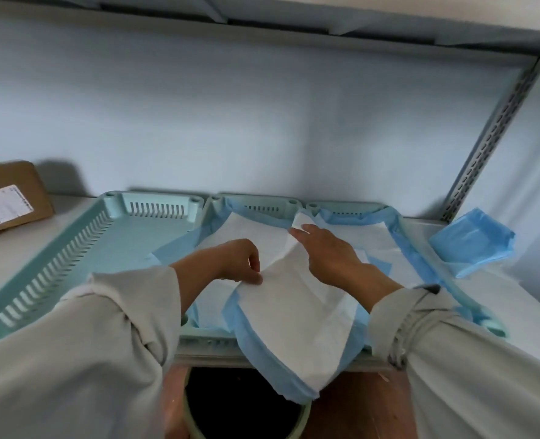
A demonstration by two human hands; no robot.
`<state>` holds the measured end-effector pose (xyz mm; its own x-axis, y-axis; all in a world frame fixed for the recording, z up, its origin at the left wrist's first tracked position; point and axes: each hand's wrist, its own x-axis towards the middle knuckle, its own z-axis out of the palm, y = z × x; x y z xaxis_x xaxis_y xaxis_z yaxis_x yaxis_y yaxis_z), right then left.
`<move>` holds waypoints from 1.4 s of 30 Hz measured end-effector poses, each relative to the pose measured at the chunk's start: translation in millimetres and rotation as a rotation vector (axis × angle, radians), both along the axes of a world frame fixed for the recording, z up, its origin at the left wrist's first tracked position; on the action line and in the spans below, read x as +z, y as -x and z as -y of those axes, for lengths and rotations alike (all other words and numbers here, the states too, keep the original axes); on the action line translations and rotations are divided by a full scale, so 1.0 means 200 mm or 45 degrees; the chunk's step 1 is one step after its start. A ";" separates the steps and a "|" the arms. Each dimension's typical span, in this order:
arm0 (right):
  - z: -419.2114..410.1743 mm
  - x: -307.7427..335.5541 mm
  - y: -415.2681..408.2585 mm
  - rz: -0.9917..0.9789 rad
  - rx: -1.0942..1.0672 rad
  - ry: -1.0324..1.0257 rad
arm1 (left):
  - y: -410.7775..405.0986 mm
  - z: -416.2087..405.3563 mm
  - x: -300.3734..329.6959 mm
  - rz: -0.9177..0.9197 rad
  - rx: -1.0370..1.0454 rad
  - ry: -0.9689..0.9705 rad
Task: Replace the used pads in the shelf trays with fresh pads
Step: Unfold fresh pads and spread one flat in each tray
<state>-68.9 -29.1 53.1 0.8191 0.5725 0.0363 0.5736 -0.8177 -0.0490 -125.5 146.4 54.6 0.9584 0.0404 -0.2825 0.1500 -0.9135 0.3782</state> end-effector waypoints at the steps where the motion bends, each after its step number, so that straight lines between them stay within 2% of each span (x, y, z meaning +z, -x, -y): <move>1: -0.02 -0.01 -0.04 0.042 0.024 0.085 | -0.01 -0.01 0.00 -0.062 0.002 0.057; 5: -0.08 -0.03 -0.17 0.241 0.163 0.419 | -0.03 -0.02 0.00 -0.250 -0.006 0.144; 7: -0.10 0.01 -0.17 0.274 0.200 0.379 | -0.03 -0.02 0.00 -0.296 0.051 0.224; 10: -0.09 0.07 -0.12 0.242 0.210 0.489 | -0.05 -0.03 -0.02 -0.278 0.219 0.419; 13: -0.04 0.10 -0.08 0.042 0.108 0.730 | -0.05 -0.02 -0.07 -0.297 0.314 0.426; 15: -0.03 0.11 -0.10 -0.015 0.082 0.728 | -0.05 0.01 -0.11 -0.364 0.277 0.405; 18: -0.05 0.11 -0.16 0.055 0.118 0.639 | -0.07 0.08 -0.17 -0.456 0.209 0.372; 23: -0.02 0.05 -0.26 0.042 0.108 0.700 | -0.07 0.16 -0.28 -0.601 0.123 0.329; 26: 0.01 0.01 -0.28 0.110 0.120 0.722 | -0.07 0.18 -0.32 -0.597 0.080 0.316; 28: 0.04 0.00 -0.27 0.154 0.099 0.691 | -0.08 0.18 -0.30 -0.486 0.117 0.277; 32: 0.07 0.07 -0.26 0.276 0.010 0.574 | -0.15 0.08 -0.17 0.107 0.253 0.042; 35: 0.06 0.18 -0.24 0.402 -0.068 0.312 | -0.20 0.00 0.01 0.377 0.419 0.208; 37: 0.04 0.27 -0.24 0.572 -0.059 0.103 | -0.23 -0.04 0.14 0.563 0.486 0.205; 39: 0.04 0.38 -0.22 0.850 -0.015 -0.114 | -0.25 -0.06 0.30 0.801 0.517 0.178; 42: 0.06 0.49 -0.20 1.132 -0.007 -0.199 | -0.26 -0.07 0.48 1.097 0.496 0.288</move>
<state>-29.8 -40.9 151.4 0.4541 0.5041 0.7346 0.4489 -0.8417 0.3001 -74.1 160.9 149.6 0.7714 0.4297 0.4694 0.0161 -0.7505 0.6606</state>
